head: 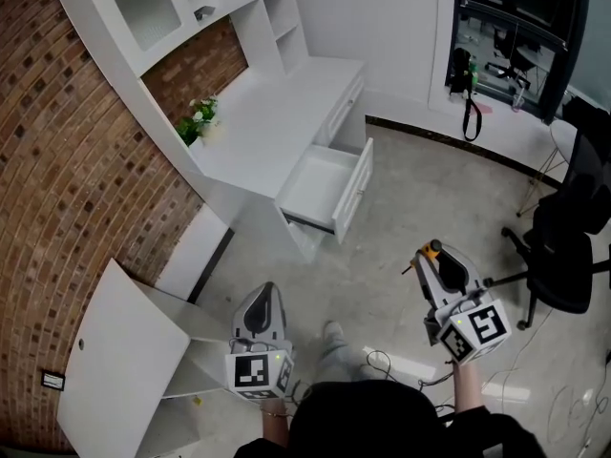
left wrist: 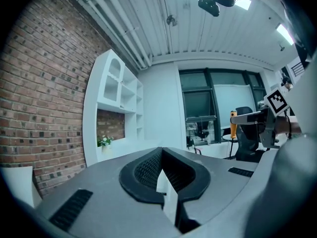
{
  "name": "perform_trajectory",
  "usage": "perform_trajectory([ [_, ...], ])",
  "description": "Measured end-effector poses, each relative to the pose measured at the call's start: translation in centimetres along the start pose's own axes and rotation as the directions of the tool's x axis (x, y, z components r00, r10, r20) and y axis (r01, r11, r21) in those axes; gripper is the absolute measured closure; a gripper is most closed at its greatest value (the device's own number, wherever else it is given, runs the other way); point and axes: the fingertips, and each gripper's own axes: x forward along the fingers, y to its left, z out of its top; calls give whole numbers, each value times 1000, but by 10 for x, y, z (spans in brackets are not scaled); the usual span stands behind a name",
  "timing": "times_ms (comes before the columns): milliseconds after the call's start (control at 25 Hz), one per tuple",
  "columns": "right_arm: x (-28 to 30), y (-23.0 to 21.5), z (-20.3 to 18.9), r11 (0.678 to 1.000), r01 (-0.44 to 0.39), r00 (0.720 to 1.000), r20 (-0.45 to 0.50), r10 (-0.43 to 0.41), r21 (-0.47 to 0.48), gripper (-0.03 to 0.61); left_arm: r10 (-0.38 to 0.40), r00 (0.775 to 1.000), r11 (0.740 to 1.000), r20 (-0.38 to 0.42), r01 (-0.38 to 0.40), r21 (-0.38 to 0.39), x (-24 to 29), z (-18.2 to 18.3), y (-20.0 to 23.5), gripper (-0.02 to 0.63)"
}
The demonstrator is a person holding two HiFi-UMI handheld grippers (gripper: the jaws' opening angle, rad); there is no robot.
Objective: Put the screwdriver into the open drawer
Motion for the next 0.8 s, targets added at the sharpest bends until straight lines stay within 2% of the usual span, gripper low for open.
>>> perform_trajectory([
  [800,191,-22,-23,998,57,997,-52,-56,20,463,-122,992,992,-20,121,-41,176,-16,110,604],
])
